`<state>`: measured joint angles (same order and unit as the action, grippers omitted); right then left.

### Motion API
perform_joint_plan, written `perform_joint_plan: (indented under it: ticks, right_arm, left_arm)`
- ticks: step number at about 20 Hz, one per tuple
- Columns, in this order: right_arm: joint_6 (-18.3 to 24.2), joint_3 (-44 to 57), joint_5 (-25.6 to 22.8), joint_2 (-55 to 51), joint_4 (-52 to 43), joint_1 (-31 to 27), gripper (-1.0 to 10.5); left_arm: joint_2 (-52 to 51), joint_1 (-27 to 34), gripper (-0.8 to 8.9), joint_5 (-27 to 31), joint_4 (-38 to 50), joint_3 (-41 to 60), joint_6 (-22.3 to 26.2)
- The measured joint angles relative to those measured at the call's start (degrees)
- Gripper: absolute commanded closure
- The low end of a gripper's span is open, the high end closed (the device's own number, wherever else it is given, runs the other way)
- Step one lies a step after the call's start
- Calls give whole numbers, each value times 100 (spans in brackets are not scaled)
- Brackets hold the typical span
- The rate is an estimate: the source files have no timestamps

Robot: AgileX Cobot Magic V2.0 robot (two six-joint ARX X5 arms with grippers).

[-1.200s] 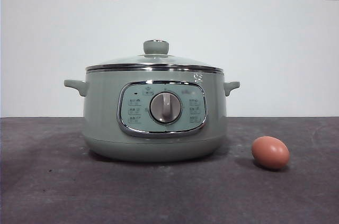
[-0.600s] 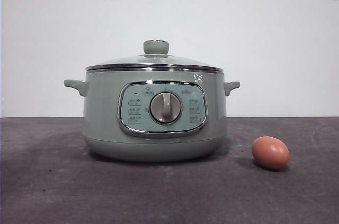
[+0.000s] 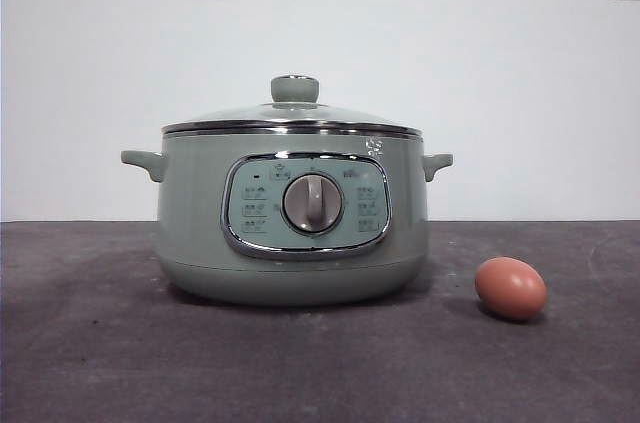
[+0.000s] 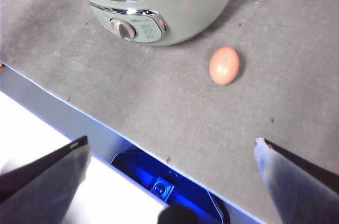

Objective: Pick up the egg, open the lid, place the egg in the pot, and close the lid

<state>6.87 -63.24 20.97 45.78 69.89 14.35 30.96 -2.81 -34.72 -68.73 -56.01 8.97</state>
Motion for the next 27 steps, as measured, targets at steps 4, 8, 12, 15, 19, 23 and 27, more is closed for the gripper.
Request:
perform_joint_plan:
  ticks: [4,8,12,15,19,23,27]
  right_arm:
    - [11,-2,-11,999,-522,142,325]
    - [26,-2,-79,2155,-1012,389,355]
    - [26,-2,-660,3209,-1482,662,352]
    - [26,-2,-925,3810,-1845,758,353]
    - [24,-2,-1182,4435,-2188,778,353]
    - [24,-2,-1237,4920,-2422,778,361]
    - [22,-2,-1237,5117,-2664,780,452]
  left_arm:
    - [0,-2,86,0,0,0,-2]
    - [2,0,86,0,52,0,-2]
    - [4,0,86,2,57,0,-2]
    - [9,0,86,2,61,0,-2]
    - [48,-2,86,4,63,0,-2]
    - [48,-2,86,4,63,0,0]
    - [48,-2,86,4,63,0,-2]
